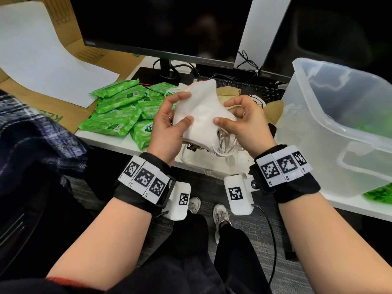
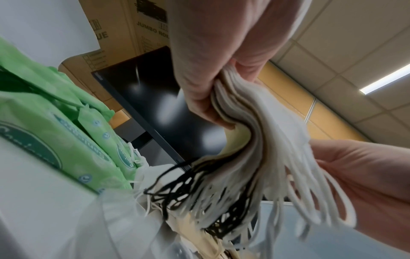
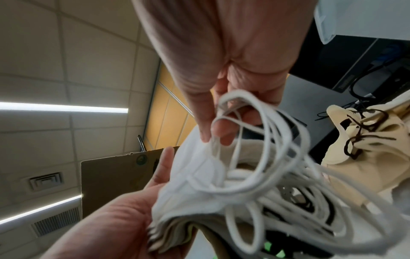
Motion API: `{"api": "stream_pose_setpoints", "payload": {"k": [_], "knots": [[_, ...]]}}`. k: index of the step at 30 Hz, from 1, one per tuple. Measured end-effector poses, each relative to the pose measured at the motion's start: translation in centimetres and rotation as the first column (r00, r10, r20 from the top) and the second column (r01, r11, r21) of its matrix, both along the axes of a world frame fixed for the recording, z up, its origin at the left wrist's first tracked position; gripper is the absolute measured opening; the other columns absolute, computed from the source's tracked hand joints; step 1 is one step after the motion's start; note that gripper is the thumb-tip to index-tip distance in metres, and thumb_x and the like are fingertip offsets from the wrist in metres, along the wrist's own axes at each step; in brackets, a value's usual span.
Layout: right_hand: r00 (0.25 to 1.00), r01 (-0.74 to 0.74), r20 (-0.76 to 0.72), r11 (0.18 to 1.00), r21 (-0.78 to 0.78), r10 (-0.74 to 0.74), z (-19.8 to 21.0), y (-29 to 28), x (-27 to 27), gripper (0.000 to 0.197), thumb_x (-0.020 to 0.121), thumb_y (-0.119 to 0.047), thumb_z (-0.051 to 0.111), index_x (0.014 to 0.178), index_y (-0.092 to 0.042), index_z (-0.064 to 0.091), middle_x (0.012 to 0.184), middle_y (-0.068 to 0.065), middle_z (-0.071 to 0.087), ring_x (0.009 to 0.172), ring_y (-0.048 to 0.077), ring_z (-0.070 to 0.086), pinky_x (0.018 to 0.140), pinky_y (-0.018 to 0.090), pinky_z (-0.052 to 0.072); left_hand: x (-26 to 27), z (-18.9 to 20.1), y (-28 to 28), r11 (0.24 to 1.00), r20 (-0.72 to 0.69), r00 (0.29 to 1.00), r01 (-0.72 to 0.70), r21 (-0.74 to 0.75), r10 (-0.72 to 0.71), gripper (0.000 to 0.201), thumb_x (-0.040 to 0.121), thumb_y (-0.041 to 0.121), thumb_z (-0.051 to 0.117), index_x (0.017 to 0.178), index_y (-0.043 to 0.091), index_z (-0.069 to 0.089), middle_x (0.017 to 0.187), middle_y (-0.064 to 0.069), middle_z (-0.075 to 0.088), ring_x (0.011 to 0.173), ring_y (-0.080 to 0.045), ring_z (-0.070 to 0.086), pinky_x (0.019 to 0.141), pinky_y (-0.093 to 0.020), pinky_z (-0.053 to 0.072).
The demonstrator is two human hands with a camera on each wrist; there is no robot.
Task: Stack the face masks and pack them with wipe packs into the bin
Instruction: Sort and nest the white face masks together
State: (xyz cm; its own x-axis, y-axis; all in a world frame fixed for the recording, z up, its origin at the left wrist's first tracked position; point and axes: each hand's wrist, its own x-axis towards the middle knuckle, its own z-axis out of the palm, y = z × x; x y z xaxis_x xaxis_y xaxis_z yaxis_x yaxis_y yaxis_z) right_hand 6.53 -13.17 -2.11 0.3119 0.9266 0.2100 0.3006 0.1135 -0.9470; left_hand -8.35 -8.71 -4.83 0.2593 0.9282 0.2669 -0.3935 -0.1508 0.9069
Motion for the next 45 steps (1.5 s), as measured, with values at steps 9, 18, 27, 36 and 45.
{"api": "stream_pose_setpoints", "payload": {"k": [9, 18, 27, 36, 45], "knots": [[1.000, 0.028, -0.001, 0.997, 0.072, -0.028, 0.2, -0.1, 0.0, 0.017, 0.080, -0.008, 0.069, 0.073, -0.022, 0.061, 0.074, 0.009, 0.063, 0.064, 0.025, 0.059, 0.057, 0.032, 0.051, 0.0, 0.2, 0.3, 0.991, -0.081, 0.997, -0.001, -0.136, -0.011, 0.031, 0.088, -0.009, 0.046, 0.100, 0.011, 0.066, 0.097, -0.007, 0.067, 0.089, -0.016, 0.063, 0.080, -0.024, 0.054], [0.971, -0.226, 0.042, 0.963, -0.149, 0.235, 0.2, -0.6, -0.7, 0.007, 0.086, -0.005, 0.061, 0.089, -0.011, 0.060, 0.054, -0.011, 0.060, 0.039, 0.000, 0.050, 0.040, 0.011, 0.037, -0.2, 0.1, 0.0, 0.992, -0.083, 0.996, 0.007, -0.124, -0.018, 0.030, 0.080, -0.012, 0.058, 0.092, 0.014, 0.068, 0.092, -0.002, 0.068, 0.082, -0.010, 0.066, 0.079, -0.026, 0.056], [0.930, -0.008, 0.348, 0.955, -0.297, 0.116, -0.5, -0.6, 0.4, 0.033, 0.087, -0.037, 0.060, 0.065, -0.013, 0.068, 0.052, -0.006, 0.059, 0.041, 0.000, 0.047, 0.053, 0.023, 0.040, -0.8, 0.0, 0.5, 0.994, -0.109, 0.994, -0.038, -0.101, 0.027, 0.033, 0.079, -0.010, 0.060, 0.089, 0.020, 0.069, 0.096, -0.001, 0.068, 0.099, -0.021, 0.063, 0.094, -0.039, 0.050], [0.961, 0.118, 0.268, 0.976, -0.180, -0.067, 0.3, -0.1, 0.9, 0.041, 0.082, -0.041, 0.065, 0.112, -0.018, 0.049, 0.120, 0.000, 0.053, 0.112, 0.018, 0.049, 0.097, 0.036, 0.041, -1.6, 0.3, 0.9, 1.000, -0.190, 0.982, -0.009, 0.014, 0.011, 0.034, 0.080, -0.009, 0.059, 0.088, 0.022, 0.069, 0.091, 0.009, 0.070, 0.095, -0.010, 0.064, 0.089, -0.029, 0.050], [0.958, -0.265, -0.140, 0.960, -0.087, 0.252, 0.1, -0.1, -0.1, 0.035, 0.085, 0.008, 0.055, 0.117, -0.006, 0.049, 0.104, 0.002, 0.063, 0.087, 0.004, 0.066, 0.074, 0.018, 0.054, -1.4, 1.8, 1.4, 0.994, -0.096, 0.994, 0.057, 0.090, -0.048, 0.066, 0.070, -0.014, 0.067, 0.120, 0.026, 0.052, 0.099, 0.007, 0.070, 0.093, -0.005, 0.064, 0.080, -0.023, 0.052]]}}
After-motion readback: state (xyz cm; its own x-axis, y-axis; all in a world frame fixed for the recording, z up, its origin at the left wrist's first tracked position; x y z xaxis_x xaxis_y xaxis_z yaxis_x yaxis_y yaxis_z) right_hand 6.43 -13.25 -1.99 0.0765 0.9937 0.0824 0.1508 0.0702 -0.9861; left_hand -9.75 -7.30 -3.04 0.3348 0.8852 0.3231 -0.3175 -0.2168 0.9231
